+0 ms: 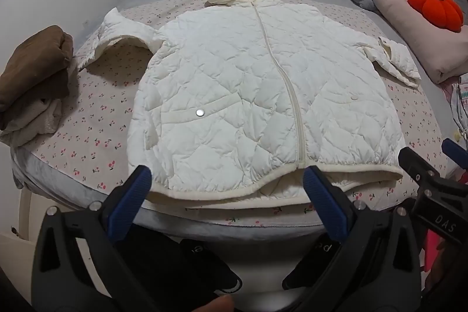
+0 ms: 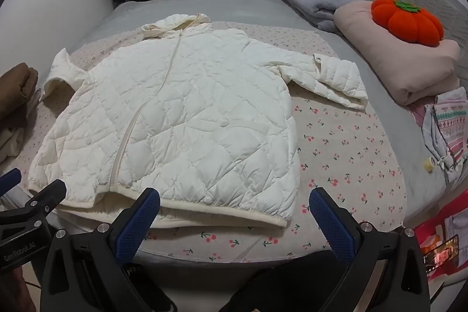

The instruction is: Fold large clothes

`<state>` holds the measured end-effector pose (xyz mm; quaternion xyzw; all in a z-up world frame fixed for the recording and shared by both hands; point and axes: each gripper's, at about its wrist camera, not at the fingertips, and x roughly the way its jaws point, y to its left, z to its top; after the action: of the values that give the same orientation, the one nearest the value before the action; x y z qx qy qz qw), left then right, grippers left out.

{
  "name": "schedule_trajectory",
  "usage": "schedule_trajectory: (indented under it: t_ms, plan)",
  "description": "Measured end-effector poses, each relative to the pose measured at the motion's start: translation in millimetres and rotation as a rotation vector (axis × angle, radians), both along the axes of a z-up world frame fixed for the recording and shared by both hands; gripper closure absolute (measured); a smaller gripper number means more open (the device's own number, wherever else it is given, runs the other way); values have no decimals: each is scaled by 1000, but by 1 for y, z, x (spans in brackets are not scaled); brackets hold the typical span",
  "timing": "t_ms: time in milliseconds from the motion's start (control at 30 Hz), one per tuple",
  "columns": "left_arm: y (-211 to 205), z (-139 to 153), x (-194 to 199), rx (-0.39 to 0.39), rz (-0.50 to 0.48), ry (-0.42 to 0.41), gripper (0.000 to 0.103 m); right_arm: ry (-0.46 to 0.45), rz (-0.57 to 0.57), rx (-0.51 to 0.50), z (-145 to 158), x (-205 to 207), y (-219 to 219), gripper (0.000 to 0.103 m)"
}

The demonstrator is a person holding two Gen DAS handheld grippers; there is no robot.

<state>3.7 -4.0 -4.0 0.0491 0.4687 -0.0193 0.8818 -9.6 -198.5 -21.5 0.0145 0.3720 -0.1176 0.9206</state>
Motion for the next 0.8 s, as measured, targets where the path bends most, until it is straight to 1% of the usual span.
schedule_trajectory:
  t_ms: [500,533,800]
  plan:
    - [-1,1,2,4,1,-2,0,-5,-3,0,-3,0,-1,0]
    - [-1,2,2,4,2,-3,0,-5,-3,0,2,-2,-2,0]
    - [0,4,2,6,3,-5,0,-8,-3,-2,2,-3,-2,0]
